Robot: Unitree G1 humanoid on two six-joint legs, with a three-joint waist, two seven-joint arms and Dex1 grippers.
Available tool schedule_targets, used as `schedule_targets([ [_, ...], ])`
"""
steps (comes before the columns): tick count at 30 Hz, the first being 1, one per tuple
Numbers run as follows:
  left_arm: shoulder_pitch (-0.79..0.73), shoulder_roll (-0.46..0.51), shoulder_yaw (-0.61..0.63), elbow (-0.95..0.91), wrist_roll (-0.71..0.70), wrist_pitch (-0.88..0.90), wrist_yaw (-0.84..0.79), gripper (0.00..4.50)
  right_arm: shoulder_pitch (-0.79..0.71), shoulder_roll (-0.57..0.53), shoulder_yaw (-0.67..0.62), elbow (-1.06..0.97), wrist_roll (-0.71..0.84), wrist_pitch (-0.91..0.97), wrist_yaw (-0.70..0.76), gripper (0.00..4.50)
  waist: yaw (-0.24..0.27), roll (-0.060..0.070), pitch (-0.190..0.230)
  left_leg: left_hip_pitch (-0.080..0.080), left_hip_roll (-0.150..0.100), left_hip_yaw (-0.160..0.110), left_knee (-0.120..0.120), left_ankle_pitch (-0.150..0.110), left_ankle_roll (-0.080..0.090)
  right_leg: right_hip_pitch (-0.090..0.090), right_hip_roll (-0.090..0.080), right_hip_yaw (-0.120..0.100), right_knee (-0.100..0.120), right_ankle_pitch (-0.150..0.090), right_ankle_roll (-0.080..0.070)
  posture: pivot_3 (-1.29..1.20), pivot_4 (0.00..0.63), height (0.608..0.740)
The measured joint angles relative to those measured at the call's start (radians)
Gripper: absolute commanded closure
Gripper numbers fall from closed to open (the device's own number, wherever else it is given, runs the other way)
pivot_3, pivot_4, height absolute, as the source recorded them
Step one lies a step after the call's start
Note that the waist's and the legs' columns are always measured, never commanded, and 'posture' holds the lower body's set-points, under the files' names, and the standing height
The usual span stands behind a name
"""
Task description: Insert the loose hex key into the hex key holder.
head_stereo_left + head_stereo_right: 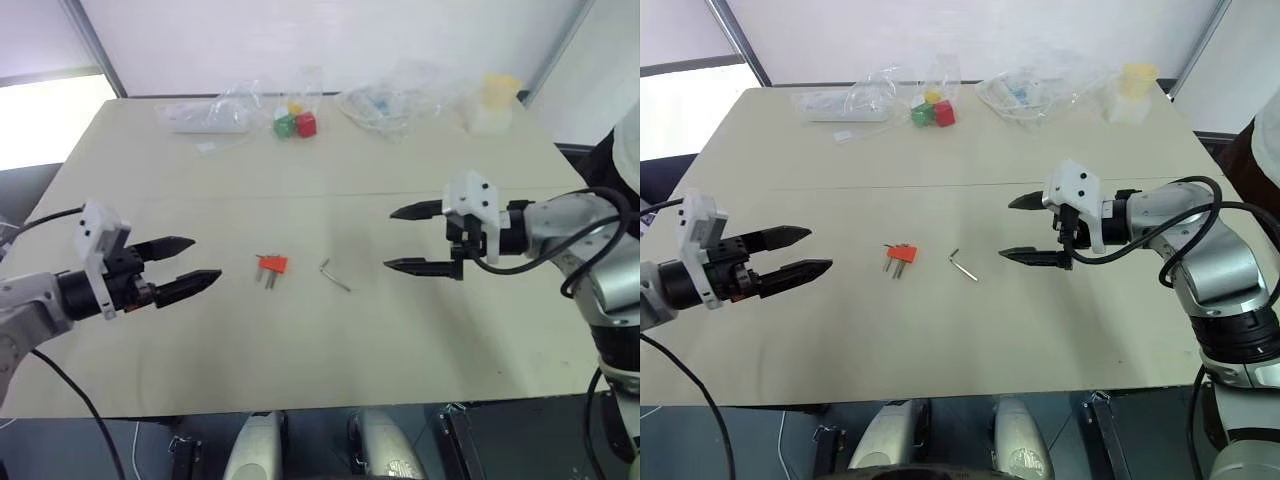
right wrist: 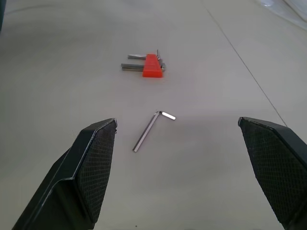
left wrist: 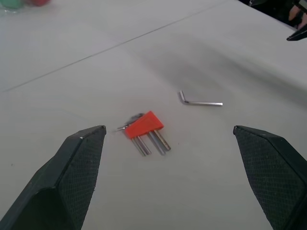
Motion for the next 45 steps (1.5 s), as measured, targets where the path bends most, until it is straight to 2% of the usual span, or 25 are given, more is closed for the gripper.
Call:
schedule_targets([
  [4, -0.005, -0.001, -0.005, -0.001, 0.0, 0.002, 0.015, 0.03, -0.003, 0.018, 0.001, 0.001, -0.002, 0.0, -0.014, 0.28, -0.001, 0.0, 0.0, 0.0, 0.0, 0.0, 0.0, 0.0, 0.0, 0.0, 0.0, 0.0, 0.0, 0.0, 0.0, 0.0, 0.15, 0.74],
  [9, -0.005, -0.039, -0.056, -0.026, 0.023, -0.006, 0.037, 0.03, -0.065, 0.241, 0.107, 0.07, -0.06, -0.053, -0.11, 0.28, -0.009, 0.0, 0.0, 0.0, 0.0, 0.0, 0.0, 0.0, 0.0, -0.001, 0.002, 0.0, 0.003, 0.002, 0.003, 0.0, 0.15, 0.74],
  [13, 0.015, -0.092, -0.098, -0.039, 0.078, -0.037, 0.063, 0.03, -0.15, 0.426, 0.245, 0.299, -0.189, -0.186, -0.17, 0.28, -0.007, 0.0, 0.0, 0.0, 0.0, 0.0, 0.0, 0.0, 0.0, -0.002, 0.003, 0.0, 0.003, 0.002, 0.003, 0.0, 0.15, 0.74],
  [19, 0.065, -0.156, -0.111, -0.049, 0.14, -0.077, 0.117, 0.03, -0.24, 0.585, 0.363, 0.724, -0.367, -0.461, -0.21, 0.28, -0.004, 0.0, 0.0, -0.001, -0.001, 0.001, 0.001, 0.0, 0.0, -0.002, 0.002, 0.0, 0.003, 0.002, 0.004, 0.0, 0.15, 0.74],
  [25, 0.123, -0.185, -0.105, -0.117, 0.148, -0.087, 0.158, 0.03, -0.313, 0.661, 0.369, 1.019, -0.454, -0.668, -0.233, 0.28, -0.008, 0.0, 0.0, 0.0, -0.001, 0.0, 0.0, 0.0, -0.001, -0.002, 0.003, 0.0, 0.005, 0.002, 0.004, 0.0, 0.15, 0.74],
  [31, 0.149, -0.186, -0.088, -0.138, 0.148, -0.087, 0.177, 0.03, -0.36, 0.705, 0.341, 1.151, -0.479, -0.754, -0.234, 0.28, -0.019, 0.0, 0.0, 0.001, 0.0, -0.001, 0.0, 0.0, -0.001, -0.001, 0.003, -0.001, 0.005, 0.002, 0.004, 0.0, 0.15, 0.74],
  [39, 0.139, -0.182, -0.075, -0.131, 0.148, -0.088, 0.183, 0.03, -0.363, 0.716, 0.338, 1.147, -0.486, -0.734, -0.139, 0.28, -0.03, 0.0, 0.0, 0.001, 0.0, -0.001, -0.001, 0.0, -0.001, -0.001, 0.003, -0.001, 0.005, 0.003, 0.004, 0.0, 0.15, 0.74],
  [45, 0.12, -0.168, -0.039, -0.076, 0.153, -0.097, 0.171, 0.03, -0.343, 0.722, 0.324, 1.121, -0.489, -0.713, -0.127, 0.28, -0.031, 0.0, 0.0, 0.002, 0.0, 0.0, -0.002, 0.0, -0.001, -0.002, 0.003, -0.001, 0.005, 0.002, 0.004, 0.0, 0.15, 0.74],
])
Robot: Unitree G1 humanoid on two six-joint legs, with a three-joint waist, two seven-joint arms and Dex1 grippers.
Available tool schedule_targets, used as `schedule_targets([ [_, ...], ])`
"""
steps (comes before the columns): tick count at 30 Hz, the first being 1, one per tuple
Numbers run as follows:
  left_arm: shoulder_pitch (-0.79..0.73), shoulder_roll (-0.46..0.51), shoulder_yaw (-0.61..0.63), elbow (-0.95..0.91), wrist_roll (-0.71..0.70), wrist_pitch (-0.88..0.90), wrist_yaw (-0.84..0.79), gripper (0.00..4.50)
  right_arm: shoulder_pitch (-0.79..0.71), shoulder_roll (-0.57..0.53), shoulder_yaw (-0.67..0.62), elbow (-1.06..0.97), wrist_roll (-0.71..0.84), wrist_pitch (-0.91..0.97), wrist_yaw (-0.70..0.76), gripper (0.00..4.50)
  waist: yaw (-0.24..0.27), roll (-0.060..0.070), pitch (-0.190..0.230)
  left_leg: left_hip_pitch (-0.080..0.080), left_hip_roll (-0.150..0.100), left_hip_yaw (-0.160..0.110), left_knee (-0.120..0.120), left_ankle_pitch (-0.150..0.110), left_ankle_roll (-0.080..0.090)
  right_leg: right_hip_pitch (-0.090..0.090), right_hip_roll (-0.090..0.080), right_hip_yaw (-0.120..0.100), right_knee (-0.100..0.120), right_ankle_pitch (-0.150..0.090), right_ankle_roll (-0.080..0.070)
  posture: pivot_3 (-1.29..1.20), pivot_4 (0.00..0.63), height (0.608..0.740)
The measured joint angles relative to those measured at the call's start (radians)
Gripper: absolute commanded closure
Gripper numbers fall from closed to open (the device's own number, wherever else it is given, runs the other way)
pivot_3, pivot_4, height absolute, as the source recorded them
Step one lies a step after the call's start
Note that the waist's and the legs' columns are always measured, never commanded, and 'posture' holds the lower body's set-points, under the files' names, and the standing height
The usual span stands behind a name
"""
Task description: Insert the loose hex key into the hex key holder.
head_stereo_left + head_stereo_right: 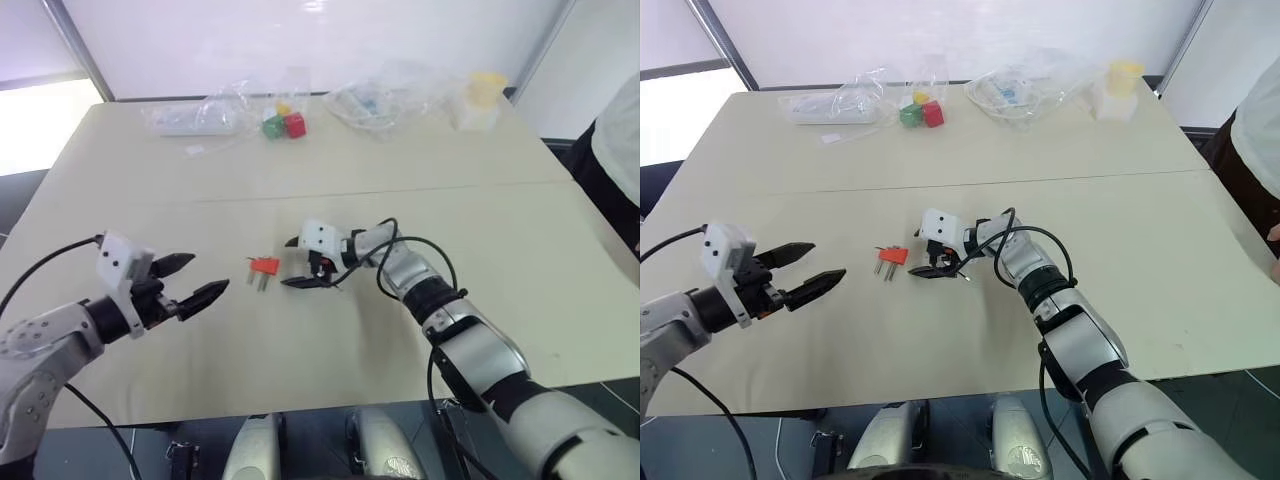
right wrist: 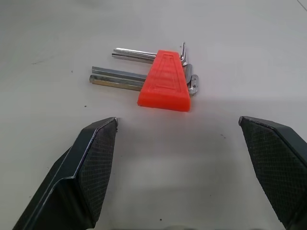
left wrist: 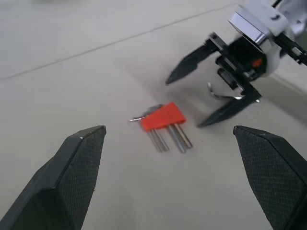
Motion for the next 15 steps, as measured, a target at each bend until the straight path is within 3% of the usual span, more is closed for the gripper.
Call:
schedule_targets([
  [15, 0.009, -0.003, -0.001, 0.017, 0.032, -0.014, -0.003, 0.03, 0.024, 0.053, -0.019, -0.022, -0.003, 0.048, -0.015, 0.28, -0.014, 0.0, 0.0, 0.001, 0.0, 0.0, -0.003, 0.0, 0.0, -0.001, 0.0, 0.0, 0.0, 0.0, 0.0, 0.0, 0.15, 0.74],
])
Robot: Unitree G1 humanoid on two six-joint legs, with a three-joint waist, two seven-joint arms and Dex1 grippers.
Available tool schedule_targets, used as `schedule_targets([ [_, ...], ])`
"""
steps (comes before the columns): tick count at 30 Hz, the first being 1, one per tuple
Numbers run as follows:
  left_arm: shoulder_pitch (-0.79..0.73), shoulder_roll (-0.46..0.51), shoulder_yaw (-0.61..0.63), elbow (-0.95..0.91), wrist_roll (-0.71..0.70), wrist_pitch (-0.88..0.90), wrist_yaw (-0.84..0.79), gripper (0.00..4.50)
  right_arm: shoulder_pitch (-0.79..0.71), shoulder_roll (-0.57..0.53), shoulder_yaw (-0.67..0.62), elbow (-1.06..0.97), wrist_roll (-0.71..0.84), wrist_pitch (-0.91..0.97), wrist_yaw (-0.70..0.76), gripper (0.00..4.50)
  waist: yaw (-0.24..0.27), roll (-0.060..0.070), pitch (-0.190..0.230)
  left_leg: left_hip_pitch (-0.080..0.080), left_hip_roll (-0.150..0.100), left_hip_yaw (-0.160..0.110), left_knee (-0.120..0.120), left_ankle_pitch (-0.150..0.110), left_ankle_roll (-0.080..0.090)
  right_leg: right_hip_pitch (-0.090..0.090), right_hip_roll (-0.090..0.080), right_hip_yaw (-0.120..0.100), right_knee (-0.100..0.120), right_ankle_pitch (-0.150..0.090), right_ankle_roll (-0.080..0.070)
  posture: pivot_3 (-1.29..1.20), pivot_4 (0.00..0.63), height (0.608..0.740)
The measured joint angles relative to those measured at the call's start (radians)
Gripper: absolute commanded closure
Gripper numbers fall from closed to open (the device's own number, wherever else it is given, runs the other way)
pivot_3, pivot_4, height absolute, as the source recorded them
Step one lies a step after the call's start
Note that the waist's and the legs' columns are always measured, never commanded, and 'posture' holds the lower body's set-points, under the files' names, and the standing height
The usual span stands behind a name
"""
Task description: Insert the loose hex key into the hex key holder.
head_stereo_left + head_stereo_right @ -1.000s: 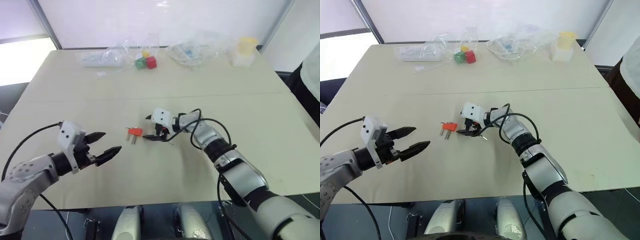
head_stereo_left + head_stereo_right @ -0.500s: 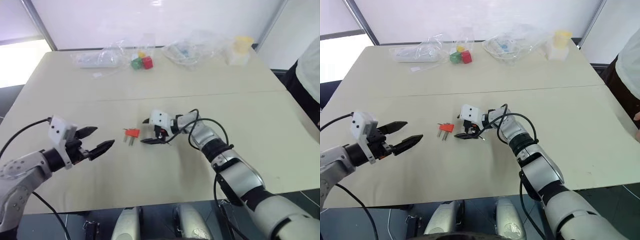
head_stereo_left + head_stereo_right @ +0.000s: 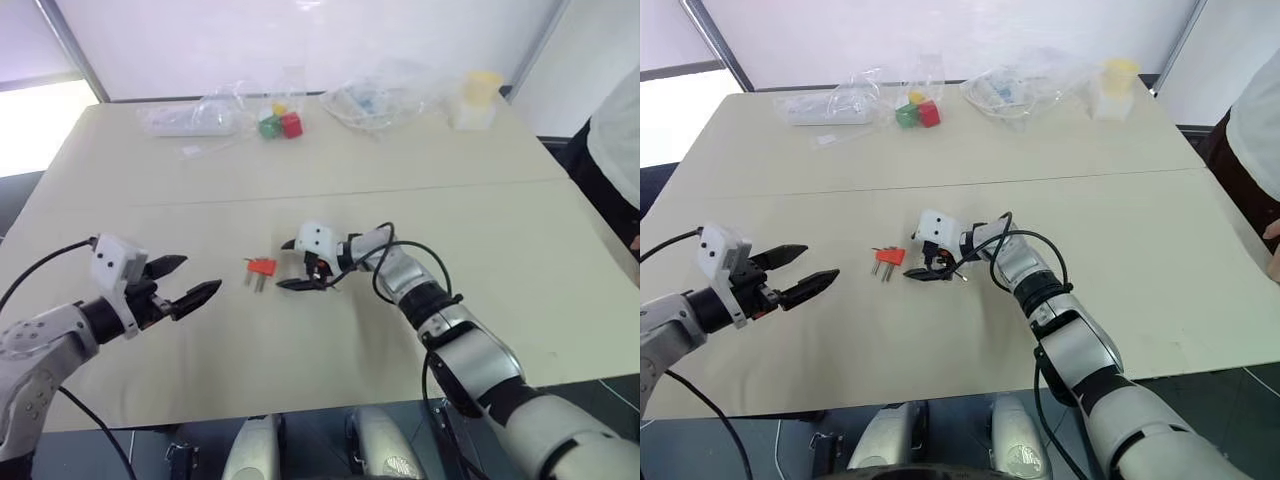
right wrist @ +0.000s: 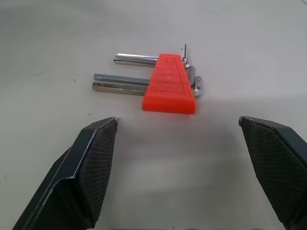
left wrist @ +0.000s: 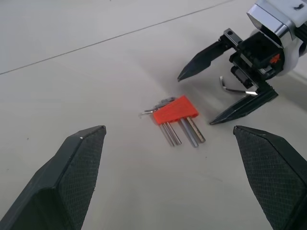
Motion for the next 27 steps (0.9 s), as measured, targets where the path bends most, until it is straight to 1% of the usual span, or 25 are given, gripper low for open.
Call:
schedule_targets([
  [3, 0.001, -0.005, -0.003, -0.008, 0.007, -0.001, 0.002, 0.03, 0.003, 0.024, -0.001, 0.003, 0.0, 0.008, -0.012, 0.28, -0.01, 0.0, 0.0, 0.0, 0.0, 0.0, -0.001, 0.0, 0.0, 0.0, 0.0, 0.0, 0.0, 0.0, 0.0, 0.0, 0.15, 0.74],
  [8, 0.012, -0.011, -0.005, -0.024, 0.01, -0.001, 0.004, 0.03, 0.001, 0.041, -0.011, 0.024, -0.001, 0.004, -0.033, 0.28, -0.011, 0.0, 0.0, 0.0, 0.0, 0.0, -0.001, 0.0, 0.0, -0.001, 0.0, 0.001, 0.0, 0.0, 0.0, 0.0, 0.15, 0.74],
  [15, 0.02, -0.024, -0.006, -0.036, 0.014, -0.002, 0.007, 0.03, -0.021, 0.055, -0.012, 0.081, -0.02, -0.054, -0.059, 0.28, -0.011, 0.0, 0.0, 0.001, 0.0, 0.0, -0.001, 0.001, -0.001, 0.0, 0.0, 0.001, 0.001, 0.001, -0.001, 0.0, 0.15, 0.74],
  [25, 0.04, -0.038, -0.008, -0.05, 0.032, -0.002, 0.014, 0.03, -0.046, 0.073, -0.021, 0.145, -0.023, -0.089, -0.074, 0.28, -0.012, 0.0, 0.0, 0.002, 0.0, -0.001, -0.001, 0.001, -0.001, 0.0, 0.001, 0.001, 0.001, 0.001, -0.002, 0.0, 0.15, 0.74],
  [26, 0.04, -0.038, -0.008, -0.054, 0.032, -0.002, 0.014, 0.0, -0.048, 0.077, -0.023, 0.151, -0.023, -0.089, -0.075, 0.82, -0.012, 0.0, 0.0, 0.002, 0.001, -0.001, -0.001, 0.001, -0.001, 0.0, 0.001, 0.001, 0.001, 0.001, -0.002, 0.0, 0.15, 0.74],
  [27, 0.04, -0.039, -0.008, -0.058, 0.032, -0.002, 0.016, 0.0, -0.048, 0.081, -0.023, 0.157, -0.024, -0.091, -0.075, 1.12, -0.012, 0.0, 0.0, 0.002, 0.001, -0.001, -0.001, 0.001, -0.001, 0.001, 0.001, 0.001, 0.002, 0.001, -0.002, 0.0, 0.15, 0.74],
])
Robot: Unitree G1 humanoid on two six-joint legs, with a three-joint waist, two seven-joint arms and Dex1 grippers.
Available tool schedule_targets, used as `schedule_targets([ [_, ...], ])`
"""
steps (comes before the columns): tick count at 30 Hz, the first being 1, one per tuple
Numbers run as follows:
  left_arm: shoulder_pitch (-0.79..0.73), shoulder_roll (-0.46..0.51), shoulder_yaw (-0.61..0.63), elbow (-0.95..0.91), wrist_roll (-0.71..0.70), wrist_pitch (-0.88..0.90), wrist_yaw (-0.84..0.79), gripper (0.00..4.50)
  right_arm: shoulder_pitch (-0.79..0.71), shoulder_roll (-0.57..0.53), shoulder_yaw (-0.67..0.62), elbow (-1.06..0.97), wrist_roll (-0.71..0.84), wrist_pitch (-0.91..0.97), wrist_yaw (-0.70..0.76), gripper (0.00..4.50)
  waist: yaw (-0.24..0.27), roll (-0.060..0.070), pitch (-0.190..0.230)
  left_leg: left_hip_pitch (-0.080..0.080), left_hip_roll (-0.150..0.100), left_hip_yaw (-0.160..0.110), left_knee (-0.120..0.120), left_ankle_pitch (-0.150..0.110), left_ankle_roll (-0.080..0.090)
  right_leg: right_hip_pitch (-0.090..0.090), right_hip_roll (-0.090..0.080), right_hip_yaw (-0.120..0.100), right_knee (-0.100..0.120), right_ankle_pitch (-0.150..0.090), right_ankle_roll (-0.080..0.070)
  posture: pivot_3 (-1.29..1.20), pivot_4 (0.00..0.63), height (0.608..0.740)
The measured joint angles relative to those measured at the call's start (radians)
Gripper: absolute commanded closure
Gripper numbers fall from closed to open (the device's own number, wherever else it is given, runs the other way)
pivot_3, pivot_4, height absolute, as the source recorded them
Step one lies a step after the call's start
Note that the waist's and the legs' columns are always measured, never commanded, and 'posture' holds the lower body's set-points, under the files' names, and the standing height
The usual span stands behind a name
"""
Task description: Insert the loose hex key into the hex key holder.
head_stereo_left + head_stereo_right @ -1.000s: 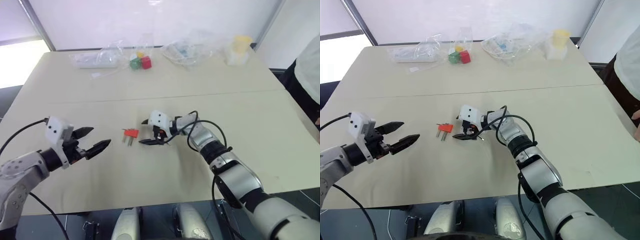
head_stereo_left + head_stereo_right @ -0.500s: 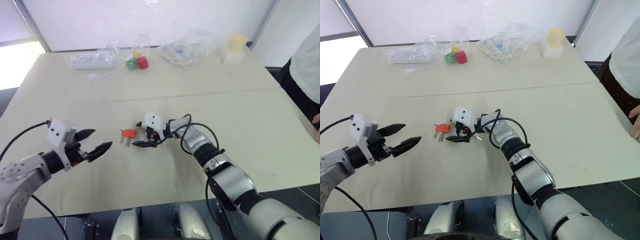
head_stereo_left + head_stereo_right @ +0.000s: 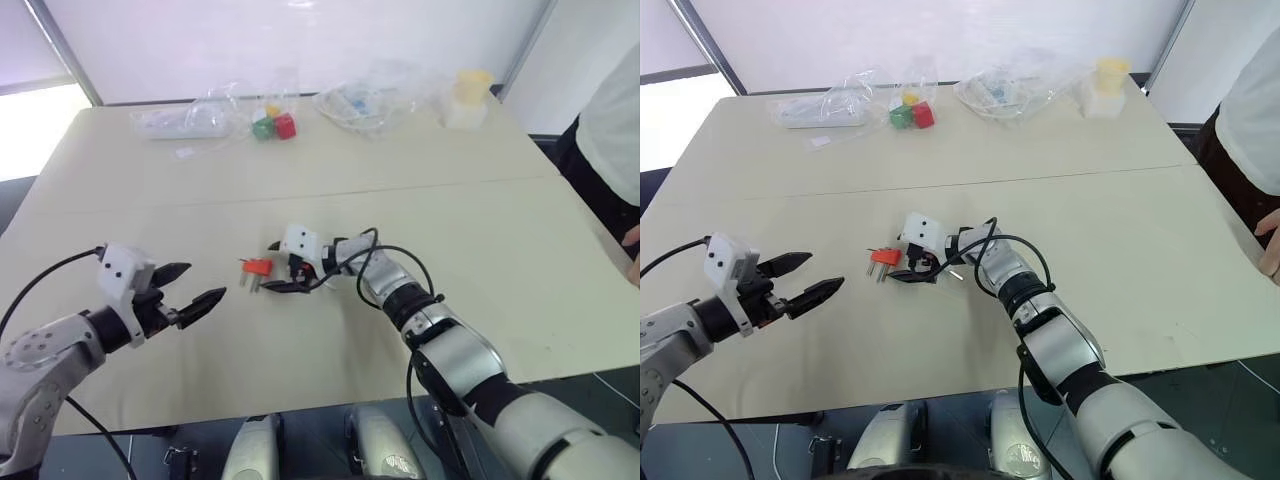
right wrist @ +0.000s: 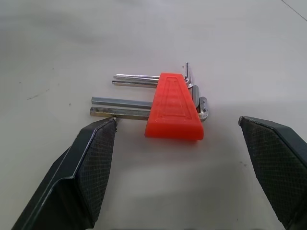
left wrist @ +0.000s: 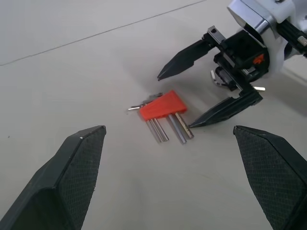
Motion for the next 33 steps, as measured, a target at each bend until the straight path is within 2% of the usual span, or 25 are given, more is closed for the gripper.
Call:
schedule_targets([
  [4, 0.005, -0.005, 0.0, -0.008, 0.001, 0.0, 0.007, 0.0, 0.0, 0.014, 0.003, 0.014, -0.01, -0.011, 0.0, 3.19, 0.0, 0.0, 0.0, 0.001, 0.0, 0.0, 0.0, 0.001, -0.001, 0.0, 0.0, 0.0, 0.001, 0.0, -0.001, 0.0, 0.15, 0.74],
  [5, 0.009, -0.006, 0.0, -0.011, 0.001, 0.0, 0.007, 0.0, -0.001, 0.016, 0.002, 0.015, -0.014, -0.014, -0.001, 3.51, 0.001, 0.0, 0.0, 0.001, 0.0, 0.0, 0.0, 0.001, -0.001, 0.0, 0.0, 0.0, 0.001, 0.0, -0.001, 0.0, 0.15, 0.74],
  [12, 0.024, -0.013, 0.005, -0.012, 0.008, -0.006, 0.017, 0.0, -0.002, 0.017, 0.007, 0.02, -0.035, -0.044, -0.028, 3.5, 0.002, 0.0, 0.0, 0.002, 0.0, -0.001, 0.0, 0.001, -0.002, 0.001, 0.0, 0.0, 0.001, 0.001, -0.001, 0.0, 0.15, 0.74],
  [18, -0.003, -0.032, 0.007, -0.006, 0.008, -0.023, 0.037, 0.0, 0.041, -0.054, 0.062, -0.084, -0.15, -0.201, -0.179, 3.5, 0.014, 0.0, 0.0, -0.001, -0.001, -0.001, 0.0, 0.003, -0.005, -0.001, -0.001, 0.0, 0.0, 0.001, -0.001, 0.0, 0.15, 0.74],
  [21, -0.036, -0.038, 0.005, 0.019, 0.022, -0.034, 0.049, 0.0, 0.055, -0.135, 0.113, -0.15, -0.272, -0.324, -0.318, 3.5, 0.026, 0.0, 0.0, -0.002, -0.002, 0.0, 0.0, 0.003, -0.005, -0.001, -0.001, 0.0, -0.001, 0.001, -0.001, 0.0, 0.15, 0.74],
  [26, -0.107, -0.089, 0.0, 0.095, 0.074, -0.098, 0.089, 0.0, 0.079, -0.284, 0.189, -0.286, -0.549, -0.476, -0.644, 3.5, 0.031, 0.0, 0.0, -0.003, -0.002, 0.0, 0.0, 0.004, -0.006, -0.002, 0.0, 0.0, -0.001, 0.001, -0.001, 0.0, 0.15, 0.74],
  [33, -0.227, -0.112, -0.008, 0.185, 0.063, -0.132, 0.05, 0.0, 0.086, -0.376, 0.189, -0.495, -0.756, -0.606, -1.007, 3.5, 0.029, -0.001, 0.0, -0.004, -0.002, 0.0, -0.001, 0.004, -0.006, -0.004, 0.003, 0.0, 0.0, 0.001, -0.001, 0.0, 0.15, 0.74],
])
